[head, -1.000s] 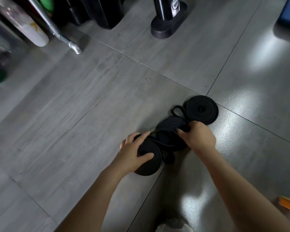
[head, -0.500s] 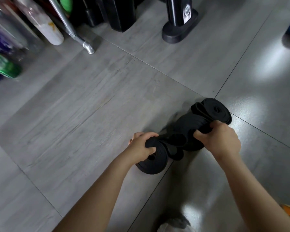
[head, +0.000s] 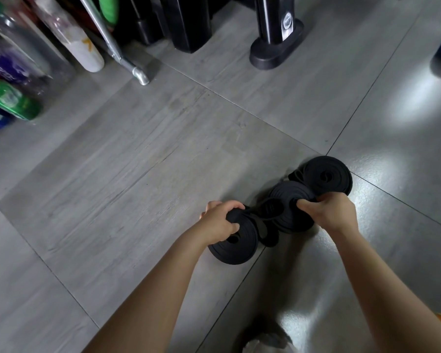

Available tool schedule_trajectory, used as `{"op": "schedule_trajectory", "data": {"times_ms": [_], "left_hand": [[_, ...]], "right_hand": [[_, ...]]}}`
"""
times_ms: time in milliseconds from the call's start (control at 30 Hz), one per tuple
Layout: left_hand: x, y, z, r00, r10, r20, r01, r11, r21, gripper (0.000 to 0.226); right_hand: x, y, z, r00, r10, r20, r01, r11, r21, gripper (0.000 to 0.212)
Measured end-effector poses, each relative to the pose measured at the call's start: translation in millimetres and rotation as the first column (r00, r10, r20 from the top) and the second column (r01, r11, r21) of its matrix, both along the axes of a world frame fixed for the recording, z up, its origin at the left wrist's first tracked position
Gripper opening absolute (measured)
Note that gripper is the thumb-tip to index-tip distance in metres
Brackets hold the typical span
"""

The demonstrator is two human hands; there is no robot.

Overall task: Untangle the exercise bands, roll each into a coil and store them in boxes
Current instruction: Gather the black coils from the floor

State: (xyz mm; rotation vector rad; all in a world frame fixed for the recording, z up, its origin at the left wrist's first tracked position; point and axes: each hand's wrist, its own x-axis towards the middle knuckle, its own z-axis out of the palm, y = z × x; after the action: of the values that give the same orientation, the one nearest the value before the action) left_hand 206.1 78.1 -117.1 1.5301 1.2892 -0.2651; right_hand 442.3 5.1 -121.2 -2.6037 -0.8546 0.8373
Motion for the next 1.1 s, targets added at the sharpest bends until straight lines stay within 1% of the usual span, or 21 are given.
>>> {"op": "schedule_trajectory", "data": {"times_ms": [67,133,200,267,433,500,600,667,733,767,800,833,867,933,1000,1033,1067,1100], "left_hand": [[-0.2,1.0,-0.3,1.000,-0.012,0.009,0.012,1.000,-0.018,0.042],[1.1,0.3,-0.3,0.999,-0.038,-0.007,0.038,0.999,-0.015,0.040],[3.2,-0.4,0.0,0.998,-0.057,-0.036,0.057,0.998,0.000,0.041],[4.8,-1.6,-0.2,0.997,-0.057,-0.045,0.057,0.998,0.002,0.043],[3.5,-4.8,-4.2,0.999,-0.034,-0.039,0.035,0.999,0.014,0.045],[3.6,-5.7,-6.3,0.999,-0.021,-0.025,0.021,1.000,0.020,0.045],[-0.7,-6.7,-6.4,1.000,0.020,0.018,-0.021,0.999,0.032,0.048],[-1.5,-6.4,-5.2,0.998,0.046,0.038,-0.047,0.999,0.027,0.050],[3.0,-6.3,-3.6,0.998,0.063,0.027,-0.064,0.998,0.029,0.042],[5.7,-5.2,-2.2,0.994,0.106,0.021,-0.107,0.994,0.011,0.036],[7.7,-3.0,-0.2,0.983,0.182,0.026,-0.181,0.983,-0.039,0.033],[7.8,-0.7,2.2,0.963,0.266,0.049,-0.259,0.959,-0.115,0.039],[6.6,2.0,4.5,0.940,0.332,0.075,-0.312,0.929,-0.200,0.050],[2.5,7.8,7.6,0.898,0.428,0.103,-0.364,0.853,-0.374,0.072],[-0.9,11.9,11.9,0.855,0.510,0.096,-0.402,0.768,-0.500,0.085],[-2.3,13.3,13.7,0.839,0.538,0.080,-0.423,0.738,-0.527,0.089],[-4.9,14.8,14.2,0.825,0.562,0.069,-0.441,0.714,-0.543,0.091],[-8.8,16.3,14.5,0.808,0.586,0.068,-0.456,0.694,-0.558,0.093]], "right_hand": [[-2.1,2.5,3.4,1.000,0.015,0.026,-0.015,1.000,-0.001,0.042],[-7.8,4.5,8.6,0.985,0.085,0.153,-0.086,0.996,0.002,0.037],[-13.8,6.1,13.3,0.943,0.159,0.293,-0.172,0.985,0.020,0.041],[-13.9,4.8,16.8,0.933,0.146,0.328,-0.170,0.984,0.044,0.043],[1.9,-16.9,14.9,0.951,-0.018,0.307,-0.006,0.997,0.077,0.034],[5.8,-26.8,13.7,0.961,-0.091,0.260,0.071,0.994,0.087,0.034],[11.5,-39.7,15.7,0.965,-0.198,0.171,0.179,0.977,0.116,0.040],[16.0,-45.8,21.6,0.949,-0.294,0.111,0.276,0.949,0.151,0.038],[18.7,-48.2,28.6,0.933,-0.353,0.068,0.335,0.922,0.193,0.033],[16.8,-47.7,32.8,0.940,-0.336,0.063,0.317,0.926,0.205,0.031],[11.3,-45.3,37.1,0.955,-0.290,0.057,0.272,0.939,0.210,0.031],[2.0,-41.5,41.4,0.973,-0.228,0.042,0.214,0.953,0.214,0.032],[-10.7,-36.9,44.5,0.987,-0.158,0.016,0.151,0.963,0.222,0.033],[-42.3,-26.6,47.1,1.000,0.012,-0.012,-0.009,0.973,0.230,0.039],[-75.2,-15.6,44.6,0.974,0.224,0.043,-0.228,0.959,0.170,0.042],[-88.9,-11.6,41.8,0.946,0.314,0.081,-0.322,0.939,0.124,0.042],[-99.4,-8.6,38.2,0.921,0.374,0.109,-0.383,0.920,0.079,0.041],[-106.5,-7.1,34.8,0.909,0.399,0.121,-0.407,0.913,0.044,0.042]]}}
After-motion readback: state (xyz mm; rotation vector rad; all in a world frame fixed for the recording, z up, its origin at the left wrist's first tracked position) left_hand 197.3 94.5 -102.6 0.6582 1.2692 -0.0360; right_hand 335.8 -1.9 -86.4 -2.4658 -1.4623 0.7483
